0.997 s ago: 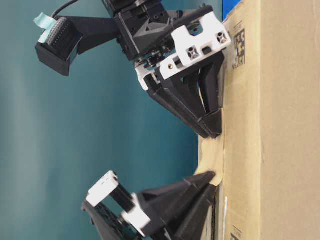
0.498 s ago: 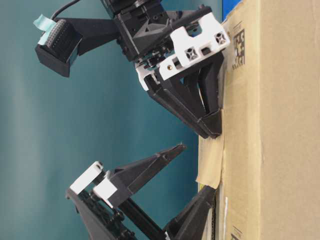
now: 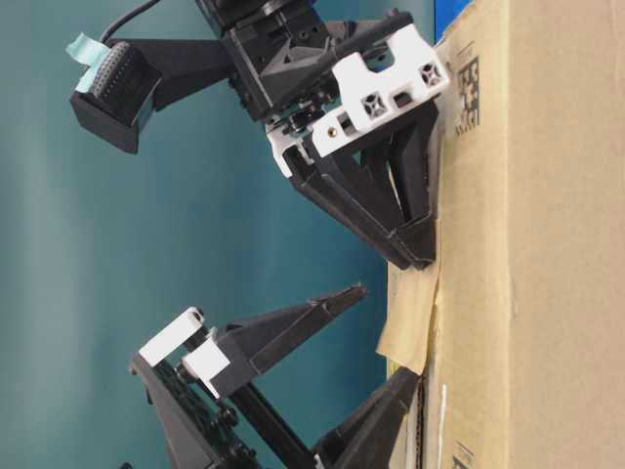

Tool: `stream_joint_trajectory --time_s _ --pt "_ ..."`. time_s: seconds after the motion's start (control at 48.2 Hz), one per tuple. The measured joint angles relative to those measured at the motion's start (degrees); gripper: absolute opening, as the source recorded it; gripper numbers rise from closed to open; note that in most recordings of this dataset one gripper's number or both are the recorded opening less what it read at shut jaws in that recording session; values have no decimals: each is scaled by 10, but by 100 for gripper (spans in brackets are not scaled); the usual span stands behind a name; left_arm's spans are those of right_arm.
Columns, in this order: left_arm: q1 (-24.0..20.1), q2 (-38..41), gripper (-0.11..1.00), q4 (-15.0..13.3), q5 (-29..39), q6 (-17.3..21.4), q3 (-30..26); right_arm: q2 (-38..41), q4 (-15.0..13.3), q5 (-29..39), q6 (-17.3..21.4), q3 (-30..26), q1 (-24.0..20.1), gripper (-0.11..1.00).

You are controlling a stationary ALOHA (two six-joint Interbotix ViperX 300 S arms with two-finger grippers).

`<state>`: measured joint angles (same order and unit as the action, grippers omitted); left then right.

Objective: Apply tape along the seams of the closed cardboard box to seal it securely.
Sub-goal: 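Hold the tape with the right gripper while the left gripper smooths it, then press both grippers down on the tape along the seam toward each other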

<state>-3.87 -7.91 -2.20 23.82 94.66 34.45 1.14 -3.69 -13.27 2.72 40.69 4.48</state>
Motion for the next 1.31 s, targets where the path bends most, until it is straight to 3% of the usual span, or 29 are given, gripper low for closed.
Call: stream_joint_trajectory --time_s 0.54,0.81,0.934,1.017,1.121,1.246,1.308 --pt "2 -22 66 0 -13 -19 9 -2 0 4 0 3 0 41" --pt "11 -88 65 -1 -120 -92 64 -41 -1 11 0 20 -1 41" --pt "23 -124 64 -5 -213 -167 100 -72 0 9 0 22 0 40" --pt "29 -144 58 -9 -265 -236 119 -93 0 -1 0 22 0 39" --pt "34 -166 37 -10 -319 -374 138 -112 0 -20 0 22 0 29" --pt "35 -172 7 -10 -367 -547 149 -114 0 -41 -1 21 3 1" --pt "34 -168 -1 -10 -383 -629 151 -110 0 -47 -3 19 6 0"
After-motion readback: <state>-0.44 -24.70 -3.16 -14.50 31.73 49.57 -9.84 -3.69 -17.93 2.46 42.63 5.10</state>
